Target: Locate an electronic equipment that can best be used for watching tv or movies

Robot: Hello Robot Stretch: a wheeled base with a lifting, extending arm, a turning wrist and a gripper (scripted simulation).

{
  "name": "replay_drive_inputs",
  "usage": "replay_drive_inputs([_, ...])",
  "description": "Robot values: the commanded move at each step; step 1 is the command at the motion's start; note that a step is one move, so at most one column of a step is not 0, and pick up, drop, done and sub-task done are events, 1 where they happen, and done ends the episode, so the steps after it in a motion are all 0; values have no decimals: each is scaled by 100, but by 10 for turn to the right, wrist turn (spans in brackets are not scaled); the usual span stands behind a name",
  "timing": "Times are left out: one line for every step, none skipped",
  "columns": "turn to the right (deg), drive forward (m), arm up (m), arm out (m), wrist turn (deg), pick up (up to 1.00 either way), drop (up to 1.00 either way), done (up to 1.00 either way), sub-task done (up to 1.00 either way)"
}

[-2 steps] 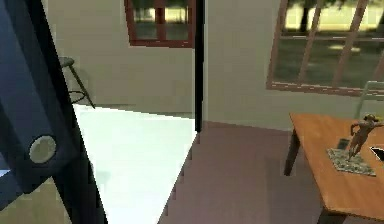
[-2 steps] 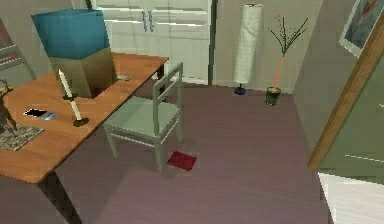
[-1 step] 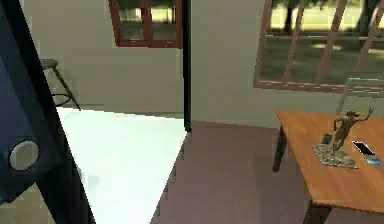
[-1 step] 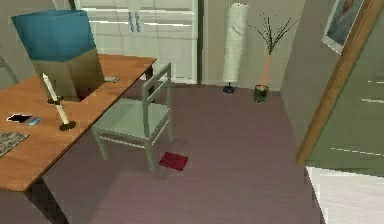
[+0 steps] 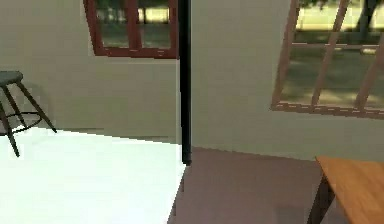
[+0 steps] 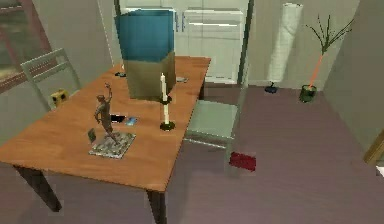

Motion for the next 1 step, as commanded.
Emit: replay_drive_inputs([-180,0,0,0,0,0,0,0,0])
